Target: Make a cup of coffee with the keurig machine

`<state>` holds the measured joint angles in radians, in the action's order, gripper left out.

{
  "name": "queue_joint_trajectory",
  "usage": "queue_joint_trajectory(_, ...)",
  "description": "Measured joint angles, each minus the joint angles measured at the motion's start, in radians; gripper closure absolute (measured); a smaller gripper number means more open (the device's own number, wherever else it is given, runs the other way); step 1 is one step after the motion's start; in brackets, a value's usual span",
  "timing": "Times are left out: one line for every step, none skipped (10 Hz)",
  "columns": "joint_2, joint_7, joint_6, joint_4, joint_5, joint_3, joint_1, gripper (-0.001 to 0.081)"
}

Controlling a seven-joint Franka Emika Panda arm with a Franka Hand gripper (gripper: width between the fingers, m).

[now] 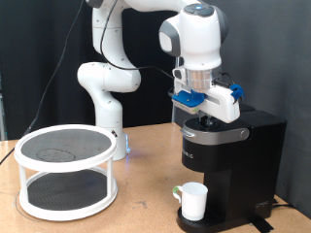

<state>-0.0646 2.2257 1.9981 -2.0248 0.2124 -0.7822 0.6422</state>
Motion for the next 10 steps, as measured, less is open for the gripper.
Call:
queue_joint_trajectory(0.001,-0.020,-0.003,0.000,0.000,-0.001,0.000,0.0806)
queue_joint_trajectory(0.002,-0.049,-0.008,0.000,0.003,-0.001,0.000,0.0806)
queue_joint_trajectory(0.006,-0.086,-0.009,-0.003,0.013,-0.001,0.000,0.0806)
queue_joint_trajectory(0.014,-0.121,-0.008,-0.010,0.032,-0.002,0.000,0.0806)
queue_joint_trajectory(0.027,-0.156,-0.006,-0.023,0.059,-0.003,0.000,0.0806)
queue_joint_trajectory(0.049,-0.184,0.007,-0.044,0.090,-0.003,0.000,0.0806)
queue_joint_trajectory(0.075,-0.207,0.023,-0.068,0.125,-0.002,0.000,0.0806)
queue_joint_trajectory(0.101,-0.228,0.034,-0.091,0.164,0.000,0.000,0.0806)
queue_joint_trajectory(0.128,-0.245,0.046,-0.112,0.206,0.004,0.000,0.0806)
queue_joint_trajectory(0.155,-0.257,0.057,-0.126,0.245,0.012,0.000,0.0806)
